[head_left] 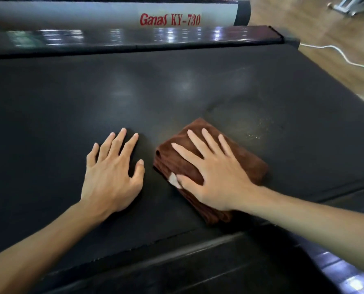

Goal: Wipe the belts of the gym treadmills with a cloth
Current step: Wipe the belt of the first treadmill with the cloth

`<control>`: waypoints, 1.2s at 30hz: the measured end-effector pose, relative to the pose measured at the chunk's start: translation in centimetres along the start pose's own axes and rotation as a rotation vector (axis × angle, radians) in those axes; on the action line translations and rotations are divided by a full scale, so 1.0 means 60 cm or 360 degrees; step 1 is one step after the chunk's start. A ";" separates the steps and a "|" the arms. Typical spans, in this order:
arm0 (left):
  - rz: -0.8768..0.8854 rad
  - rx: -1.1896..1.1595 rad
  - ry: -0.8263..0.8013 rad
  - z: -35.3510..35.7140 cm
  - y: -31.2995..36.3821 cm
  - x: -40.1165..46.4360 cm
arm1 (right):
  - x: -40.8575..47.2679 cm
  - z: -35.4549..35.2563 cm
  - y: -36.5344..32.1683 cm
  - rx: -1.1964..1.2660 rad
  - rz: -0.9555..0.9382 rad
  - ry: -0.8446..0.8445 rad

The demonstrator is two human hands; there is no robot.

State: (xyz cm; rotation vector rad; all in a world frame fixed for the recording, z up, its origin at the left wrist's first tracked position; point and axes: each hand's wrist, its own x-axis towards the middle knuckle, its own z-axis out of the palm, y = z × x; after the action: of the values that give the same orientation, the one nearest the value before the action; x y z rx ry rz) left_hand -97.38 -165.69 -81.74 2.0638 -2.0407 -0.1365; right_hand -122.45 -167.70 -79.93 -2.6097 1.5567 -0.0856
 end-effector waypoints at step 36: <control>-0.0011 0.0061 -0.0049 0.004 0.004 0.004 | 0.086 -0.020 0.108 0.0005 0.0306 -0.0043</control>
State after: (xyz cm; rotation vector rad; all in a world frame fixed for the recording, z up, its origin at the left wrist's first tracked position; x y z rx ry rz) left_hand -97.68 -165.95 -81.89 2.1040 -2.0701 -0.1325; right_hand -125.78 -175.36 -79.50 -2.4329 1.7865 -0.0371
